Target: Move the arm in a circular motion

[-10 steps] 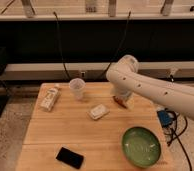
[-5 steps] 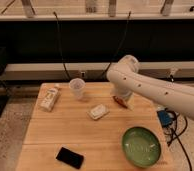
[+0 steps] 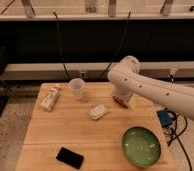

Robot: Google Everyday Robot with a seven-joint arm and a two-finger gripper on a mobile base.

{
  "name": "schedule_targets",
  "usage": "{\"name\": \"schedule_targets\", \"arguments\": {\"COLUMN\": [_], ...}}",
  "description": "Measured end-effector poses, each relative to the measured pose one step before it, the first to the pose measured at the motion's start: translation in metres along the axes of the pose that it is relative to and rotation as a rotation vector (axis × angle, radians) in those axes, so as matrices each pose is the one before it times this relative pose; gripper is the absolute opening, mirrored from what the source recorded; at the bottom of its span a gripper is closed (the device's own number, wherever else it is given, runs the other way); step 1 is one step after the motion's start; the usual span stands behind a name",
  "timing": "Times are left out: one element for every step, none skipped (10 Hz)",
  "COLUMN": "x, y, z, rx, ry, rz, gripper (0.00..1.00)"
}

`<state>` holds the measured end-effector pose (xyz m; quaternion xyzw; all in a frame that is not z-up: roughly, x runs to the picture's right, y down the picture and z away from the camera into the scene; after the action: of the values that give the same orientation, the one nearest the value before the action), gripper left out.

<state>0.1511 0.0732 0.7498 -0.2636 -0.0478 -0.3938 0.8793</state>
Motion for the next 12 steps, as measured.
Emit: {"name": "schedule_targets", "arguments": {"x": [-0.00003, -0.00033, -0.00039, 0.00051, -0.00006, -0.00019, -0.00028, 0.0005, 0.00017, 0.00005, -0.00068, -0.00039], "y": [-0.00081, -0.00041, 0.00002, 0.00107, 0.00059, 0.00046, 0.00111, 0.00094, 0.001, 0.00085, 0.00092, 0.00002], "z": [0.00066, 0.0005, 0.00031, -0.00003, 0.00073, 0.00061, 0.00086, 0.00023, 0.00095, 0.00085, 0.00155, 0.00069], "rx": [0.00282, 0.00057, -0.00007, 0.00134, 0.0012, 0.00096, -0.00042, 0.00055, 0.00069, 0.00055, -0.00088, -0.00063], "ry": [0.00078, 0.00047, 0.00029, 0.00045, 0.0004, 0.00018, -0.00076, 0.00061, 0.00075, 0.00111, -0.00086, 0.00012], "rz": [-0.0166, -0.01857, -0.00343, -0.00507, -0.0075, -0.00712, -0.01009, -0.00608, -0.00726, -0.0084, -0.00704, -0.01023], "gripper": [0.8, 0.8, 0.8, 0.8, 0.8, 0.8, 0.8, 0.8, 0.8, 0.8, 0.8, 0.8]}}
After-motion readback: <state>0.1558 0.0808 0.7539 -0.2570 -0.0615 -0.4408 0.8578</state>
